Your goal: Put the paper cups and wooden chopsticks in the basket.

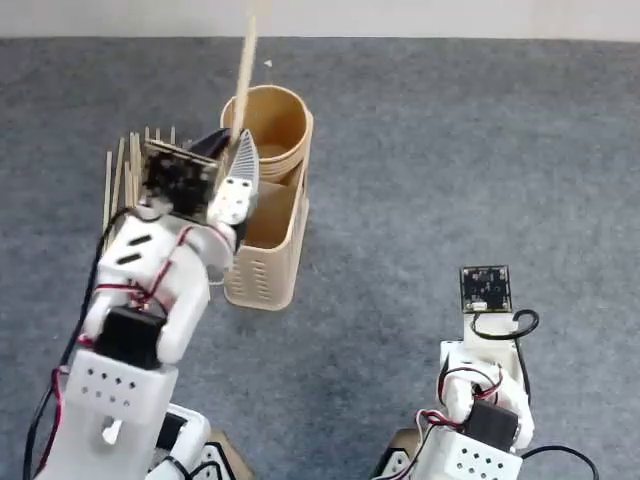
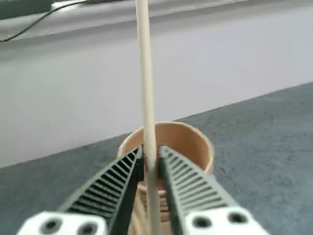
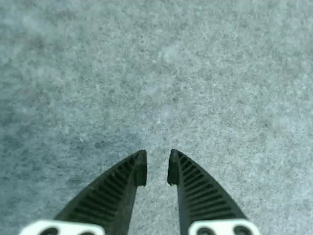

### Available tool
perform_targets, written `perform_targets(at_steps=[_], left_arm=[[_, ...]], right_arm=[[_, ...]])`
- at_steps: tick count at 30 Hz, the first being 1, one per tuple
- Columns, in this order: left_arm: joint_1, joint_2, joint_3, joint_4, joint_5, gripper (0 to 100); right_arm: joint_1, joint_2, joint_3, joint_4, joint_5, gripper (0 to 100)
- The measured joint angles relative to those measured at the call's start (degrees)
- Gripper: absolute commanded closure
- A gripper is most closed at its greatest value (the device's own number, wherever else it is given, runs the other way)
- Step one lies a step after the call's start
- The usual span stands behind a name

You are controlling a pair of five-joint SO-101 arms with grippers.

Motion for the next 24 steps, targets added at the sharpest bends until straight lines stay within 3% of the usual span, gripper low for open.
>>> perform_targets(at_steps=[12, 17, 24], left_arm=[[-3.7, -1.6, -0.8, 3.7, 0.0, 86], [-12.2, -1.6, -10.2, 9.1, 0.0, 86], [-27.7, 9.1, -26.7, 25.5, -4.3, 86]], right_arm=[[0.0, 0.0, 0.0, 0.0, 0.0, 91.0], [0.0, 0.0, 0.0, 0.0, 0.0, 91.0], [0.0, 0.0, 0.0, 0.0, 0.0, 91.0]])
